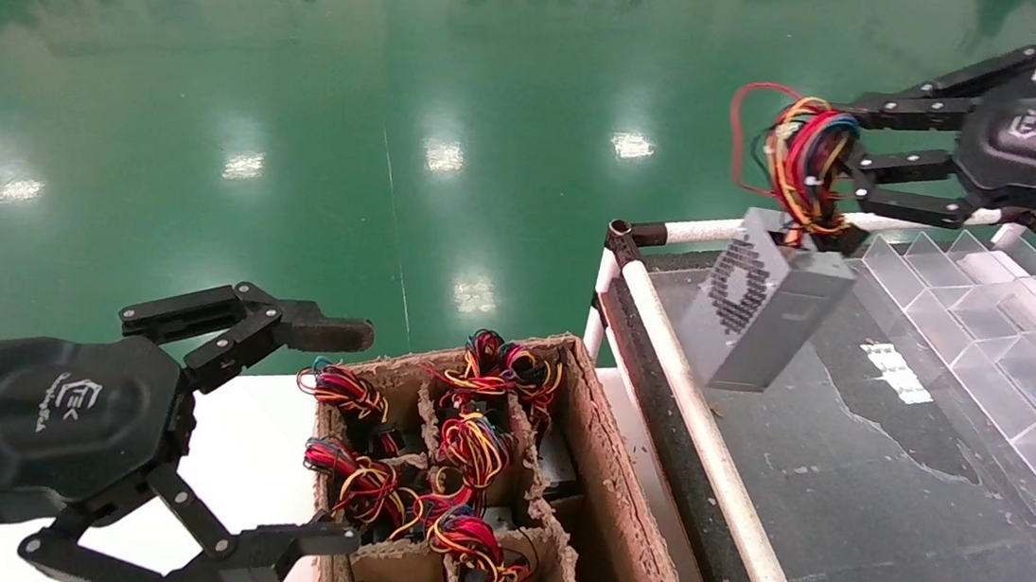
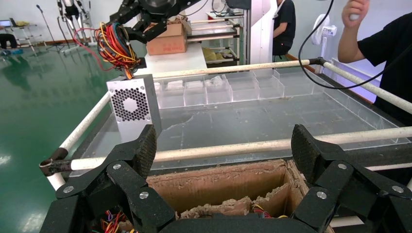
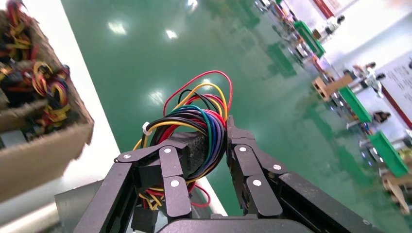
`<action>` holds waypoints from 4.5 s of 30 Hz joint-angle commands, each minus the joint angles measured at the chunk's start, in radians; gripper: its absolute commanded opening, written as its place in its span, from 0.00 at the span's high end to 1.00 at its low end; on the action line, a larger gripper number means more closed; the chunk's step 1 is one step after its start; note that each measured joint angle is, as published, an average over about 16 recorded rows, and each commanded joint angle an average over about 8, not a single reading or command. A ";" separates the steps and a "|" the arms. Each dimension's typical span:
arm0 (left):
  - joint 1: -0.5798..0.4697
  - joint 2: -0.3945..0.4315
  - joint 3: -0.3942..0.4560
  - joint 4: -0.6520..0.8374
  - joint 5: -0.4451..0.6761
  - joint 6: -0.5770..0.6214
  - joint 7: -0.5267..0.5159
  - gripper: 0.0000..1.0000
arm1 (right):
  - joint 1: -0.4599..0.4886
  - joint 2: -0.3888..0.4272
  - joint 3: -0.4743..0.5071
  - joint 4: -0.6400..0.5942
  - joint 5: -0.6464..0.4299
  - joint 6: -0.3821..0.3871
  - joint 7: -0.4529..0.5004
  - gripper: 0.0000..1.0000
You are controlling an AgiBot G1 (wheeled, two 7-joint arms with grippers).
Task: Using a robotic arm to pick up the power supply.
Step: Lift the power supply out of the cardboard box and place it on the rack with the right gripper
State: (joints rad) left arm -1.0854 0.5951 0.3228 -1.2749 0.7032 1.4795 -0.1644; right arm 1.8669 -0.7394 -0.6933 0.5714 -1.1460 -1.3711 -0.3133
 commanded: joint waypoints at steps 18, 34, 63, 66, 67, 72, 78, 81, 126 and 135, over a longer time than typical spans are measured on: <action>0.000 0.000 0.000 0.000 0.000 0.000 0.000 0.00 | 0.058 -0.137 0.009 -0.454 -0.022 0.237 -0.112 1.00; 0.000 0.000 0.000 0.000 -0.001 -0.001 0.000 0.00 | 0.064 -0.150 0.008 -0.474 -0.027 0.252 -0.118 1.00; 0.000 0.000 0.001 0.001 -0.001 0.000 0.001 0.00 | 0.055 -0.258 -0.013 -0.540 -0.061 0.422 -0.141 1.00; 0.000 0.000 0.001 0.001 -0.001 0.000 0.001 0.00 | 0.055 -0.286 -0.018 -0.549 -0.069 0.465 -0.146 1.00; 0.000 0.000 0.001 0.001 -0.001 0.000 0.001 0.00 | 0.055 -0.297 -0.019 -0.552 -0.071 0.486 -0.148 1.00; 0.000 0.000 0.001 0.001 -0.001 0.000 0.001 0.00 | 0.052 -0.361 -0.021 -0.564 -0.073 0.611 -0.151 1.00; 0.000 -0.001 0.001 0.001 -0.001 -0.001 0.001 0.00 | 0.045 -0.429 -0.021 -0.563 -0.074 0.693 -0.155 1.00; 0.000 -0.001 0.002 0.001 -0.001 -0.001 0.001 0.00 | 0.042 -0.453 -0.023 -0.562 -0.076 0.704 -0.158 1.00; -0.001 -0.001 0.003 0.001 -0.002 -0.001 0.002 0.00 | 0.069 -0.517 -0.011 -0.572 -0.059 0.546 -0.107 1.00; -0.001 -0.001 0.003 0.001 -0.002 -0.001 0.002 0.00 | 0.076 -0.464 -0.015 -0.581 -0.064 0.488 -0.094 1.00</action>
State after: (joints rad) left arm -1.0861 0.5939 0.3258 -1.2740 0.7009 1.4783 -0.1626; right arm 1.9424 -1.2078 -0.7084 -0.0086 -1.2105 -0.8857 -0.4053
